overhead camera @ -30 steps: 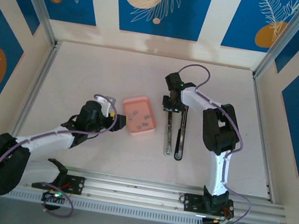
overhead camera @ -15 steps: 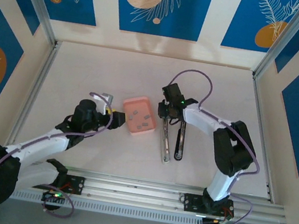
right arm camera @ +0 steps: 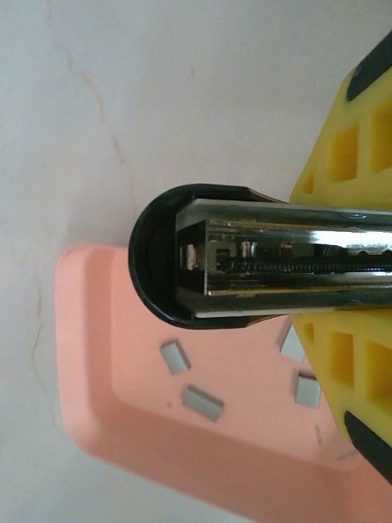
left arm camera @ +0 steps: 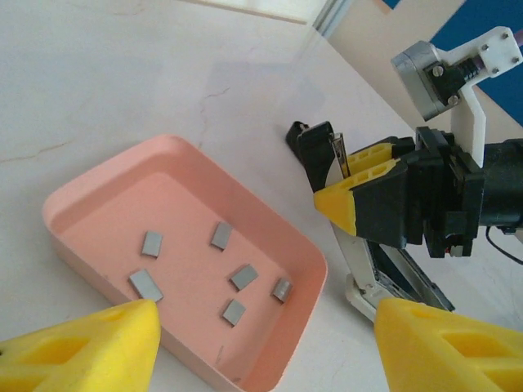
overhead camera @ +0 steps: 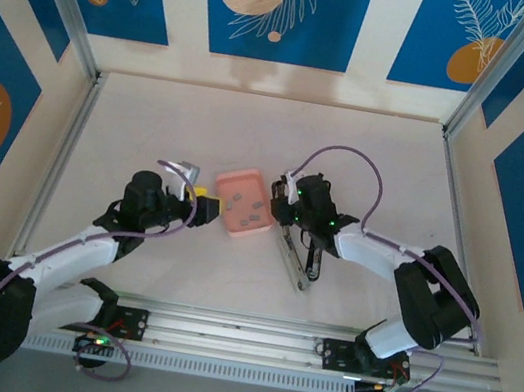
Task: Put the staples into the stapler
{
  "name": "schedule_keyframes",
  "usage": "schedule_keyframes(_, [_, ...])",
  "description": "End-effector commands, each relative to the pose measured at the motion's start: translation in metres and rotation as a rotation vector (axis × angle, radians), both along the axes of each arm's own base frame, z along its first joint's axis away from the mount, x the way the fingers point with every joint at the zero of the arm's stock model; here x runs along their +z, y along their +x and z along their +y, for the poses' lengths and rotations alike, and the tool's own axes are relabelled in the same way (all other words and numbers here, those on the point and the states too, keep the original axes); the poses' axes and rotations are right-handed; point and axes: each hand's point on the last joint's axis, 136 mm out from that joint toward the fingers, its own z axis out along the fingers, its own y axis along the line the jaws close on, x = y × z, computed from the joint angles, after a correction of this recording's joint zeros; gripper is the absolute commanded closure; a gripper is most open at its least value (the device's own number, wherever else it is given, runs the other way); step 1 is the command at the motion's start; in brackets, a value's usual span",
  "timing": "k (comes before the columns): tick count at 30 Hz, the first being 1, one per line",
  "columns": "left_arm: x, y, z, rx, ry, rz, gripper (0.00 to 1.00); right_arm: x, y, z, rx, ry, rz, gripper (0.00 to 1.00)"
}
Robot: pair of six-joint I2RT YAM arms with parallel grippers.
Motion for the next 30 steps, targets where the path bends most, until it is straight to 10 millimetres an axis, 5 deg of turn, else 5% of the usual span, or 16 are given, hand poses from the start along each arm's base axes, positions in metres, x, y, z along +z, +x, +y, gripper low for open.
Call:
schedule_keyframes(1, [0.011, -0.006, -0.009, -0.113, 0.019, -0.115, 0.31, 0.049, -0.003, 0.024, 0.126, 0.147, -0.188, 0.86])
schedule_keyframes(18, [0.046, -0.078, -0.049, -0.696, -0.006, -0.462, 0.37, 0.059, -0.121, 0.060, 0.763, 0.210, -0.463, 0.88])
schedule_keyframes(24, [0.039, -0.106, -0.053, -0.858, 0.069, -0.517, 0.38, 0.062, -0.143, 0.068, 0.899, 0.239, -0.487, 0.88])
schedule_keyframes(30, [0.030, -0.112, -0.054, -0.904, 0.125, -0.509, 0.38, 0.066, -0.154, 0.078, 0.967, 0.262, -0.487, 0.88])
